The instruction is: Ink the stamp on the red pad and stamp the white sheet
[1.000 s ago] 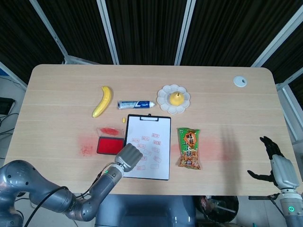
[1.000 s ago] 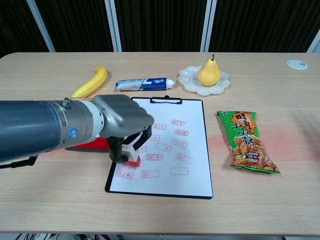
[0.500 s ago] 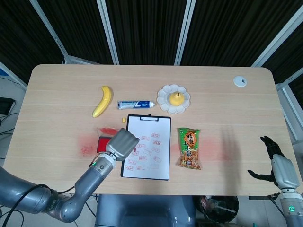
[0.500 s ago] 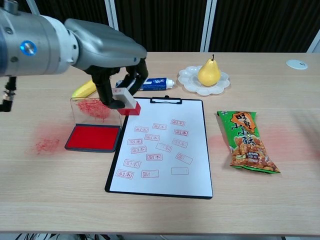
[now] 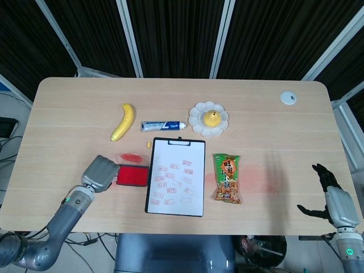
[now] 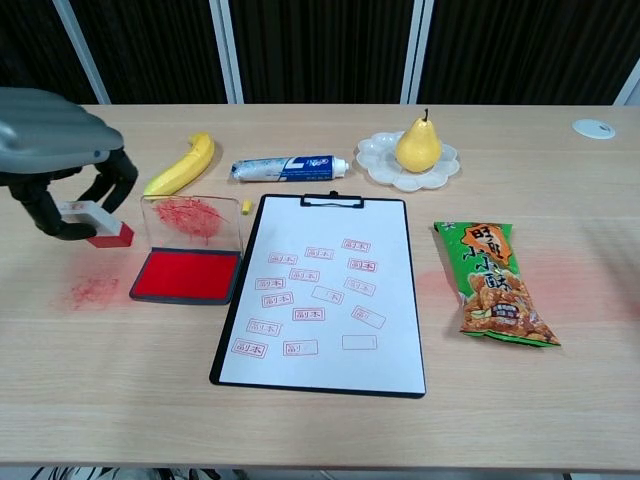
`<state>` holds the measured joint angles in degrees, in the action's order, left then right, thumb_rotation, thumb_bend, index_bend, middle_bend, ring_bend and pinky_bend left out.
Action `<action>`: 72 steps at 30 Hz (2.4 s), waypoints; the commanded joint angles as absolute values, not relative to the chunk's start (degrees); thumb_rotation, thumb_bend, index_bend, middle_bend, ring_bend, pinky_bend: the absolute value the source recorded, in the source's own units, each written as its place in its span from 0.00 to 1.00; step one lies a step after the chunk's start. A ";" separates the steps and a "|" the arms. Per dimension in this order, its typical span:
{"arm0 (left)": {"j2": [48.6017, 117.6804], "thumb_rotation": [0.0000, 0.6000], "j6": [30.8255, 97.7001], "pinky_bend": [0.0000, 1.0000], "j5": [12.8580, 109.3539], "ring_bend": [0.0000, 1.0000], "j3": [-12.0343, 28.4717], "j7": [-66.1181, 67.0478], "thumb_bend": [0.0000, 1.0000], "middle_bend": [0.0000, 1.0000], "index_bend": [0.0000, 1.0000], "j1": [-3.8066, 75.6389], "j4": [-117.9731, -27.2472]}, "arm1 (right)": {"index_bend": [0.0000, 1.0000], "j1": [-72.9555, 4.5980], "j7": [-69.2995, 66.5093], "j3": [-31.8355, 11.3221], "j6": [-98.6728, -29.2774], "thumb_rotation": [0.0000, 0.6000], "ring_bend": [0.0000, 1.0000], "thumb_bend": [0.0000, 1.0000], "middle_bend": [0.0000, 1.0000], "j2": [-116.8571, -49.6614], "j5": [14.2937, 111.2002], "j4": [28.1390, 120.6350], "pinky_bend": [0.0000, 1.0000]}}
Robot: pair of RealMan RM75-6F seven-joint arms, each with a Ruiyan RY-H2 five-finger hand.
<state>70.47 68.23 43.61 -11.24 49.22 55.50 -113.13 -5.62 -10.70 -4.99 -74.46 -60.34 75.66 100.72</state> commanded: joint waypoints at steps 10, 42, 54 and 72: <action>71.28 1.00 56.74 1.00 49.04 0.86 -12.07 36.74 0.54 0.79 0.72 49.86 -96.63 | 0.06 -5.68 -10.07 -5.07 -74.40 1.00 0.00 0.03 0.00 -60.46 75.23 100.72 0.22; 76.58 1.00 48.06 0.99 43.61 0.84 -10.17 41.48 0.48 0.66 0.56 50.61 -89.40 | 0.07 -5.64 -9.68 -5.08 -74.41 1.00 0.00 0.03 0.00 -60.45 75.05 100.84 0.22; 77.98 1.00 48.51 0.99 41.59 0.84 -9.62 43.53 0.48 0.60 0.51 51.06 -89.08 | 0.07 -5.63 -9.85 -5.14 -74.50 1.00 0.00 0.03 0.00 -60.53 75.11 100.73 0.22; 78.24 1.00 48.84 0.99 39.24 0.84 -9.61 45.33 0.47 0.54 0.46 51.64 -89.35 | 0.07 -5.59 -9.97 -5.13 -74.61 1.00 0.00 0.04 0.00 -60.58 75.27 100.68 0.22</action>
